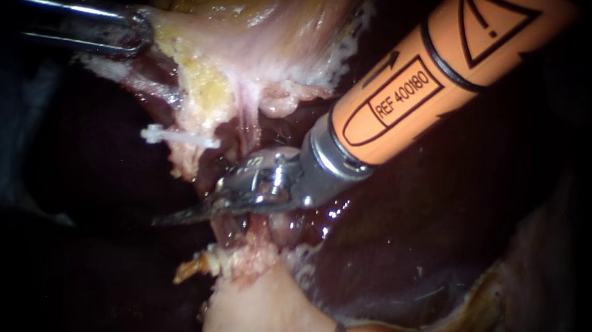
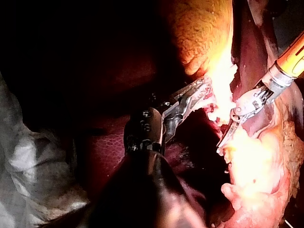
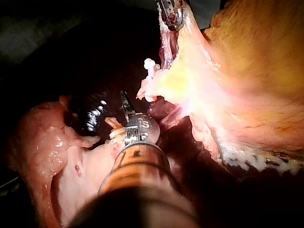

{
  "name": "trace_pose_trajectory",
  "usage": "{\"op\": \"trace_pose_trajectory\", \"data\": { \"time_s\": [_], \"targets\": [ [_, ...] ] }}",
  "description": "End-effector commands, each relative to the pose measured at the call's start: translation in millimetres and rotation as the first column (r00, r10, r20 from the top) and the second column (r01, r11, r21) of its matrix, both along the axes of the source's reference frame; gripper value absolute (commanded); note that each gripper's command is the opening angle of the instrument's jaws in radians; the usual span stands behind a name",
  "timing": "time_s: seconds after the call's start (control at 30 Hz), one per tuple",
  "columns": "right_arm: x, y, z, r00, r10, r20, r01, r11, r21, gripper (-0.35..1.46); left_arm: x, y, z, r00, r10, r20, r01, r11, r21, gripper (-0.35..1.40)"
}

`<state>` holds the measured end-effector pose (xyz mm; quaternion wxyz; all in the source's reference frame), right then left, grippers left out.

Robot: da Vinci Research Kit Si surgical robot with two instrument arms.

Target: Go back from the cut left tube

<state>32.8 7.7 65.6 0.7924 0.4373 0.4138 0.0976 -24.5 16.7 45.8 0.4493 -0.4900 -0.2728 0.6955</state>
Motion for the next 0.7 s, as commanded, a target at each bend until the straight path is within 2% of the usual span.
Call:
{"op": "trace_pose_trajectory", "data": {
  "time_s": [0.03,0.1,0.13,0.2,0.23,0.27,0.37,0.53,0.67,0.7],
  "targets": [
    [0.0,0.0,0.0,1.0000,0.000,0.000,0.000,1.000,0.000,-0.35,0.0,0.0,0.0,1.0000,0.000,0.000,0.000,1.000,0.000,-0.35],
    [-0.1,-0.2,-0.2,1.0000,0.000,0.005,0.000,1.000,0.009,-0.35,0.0,0.0,0.0,1.0000,0.000,0.000,0.000,1.000,0.000,-0.35],
    [-0.2,-0.3,-0.2,1.0000,0.006,-0.001,-0.006,1.000,0.010,-0.28,0.0,0.0,0.0,1.0000,0.000,0.000,0.000,1.000,0.000,-0.35],
    [-0.1,-0.6,-0.5,0.9990,0.043,-0.014,-0.043,0.999,0.017,0.76,0.0,0.0,0.0,1.0000,0.000,0.000,0.000,1.000,0.000,-0.35],
    [0.0,-0.7,-0.6,0.9980,0.061,-0.016,-0.060,0.998,0.027,1.06,0.0,0.0,0.0,1.0000,0.000,0.000,0.000,1.000,0.000,-0.35],
    [0.1,-0.9,-0.8,0.9963,0.084,-0.016,-0.083,0.996,0.034,1.23,0.0,0.0,0.0,1.0000,0.000,0.000,0.000,1.000,0.000,-0.35],
    [0.3,-1.1,-1.0,0.9938,0.108,-0.027,-0.107,0.993,0.042,1.40,0.0,0.0,0.1,1.0000,0.000,0.000,0.000,1.000,0.000,-0.35],
    [0.1,-1.1,-1.1,0.9918,0.124,-0.029,-0.123,0.992,0.038,1.43,0.0,0.0,0.2,1.0000,0.001,0.000,-0.001,1.000,-0.001,-0.35],
    [-1.7,-1.3,-1.8,0.9814,0.188,-0.039,-0.190,0.980,-0.054,1.45,0.0,0.0,0.4,1.0000,0.001,0.000,-0.001,1.000,-0.002,-0.35],
    [-2.7,-1.5,-2.3,0.9768,0.208,-0.052,-0.212,0.971,-0.107,1.45,0.1,0.1,0.5,1.0000,0.001,0.000,-0.001,1.000,-0.002,-0.35]
  ]
}}
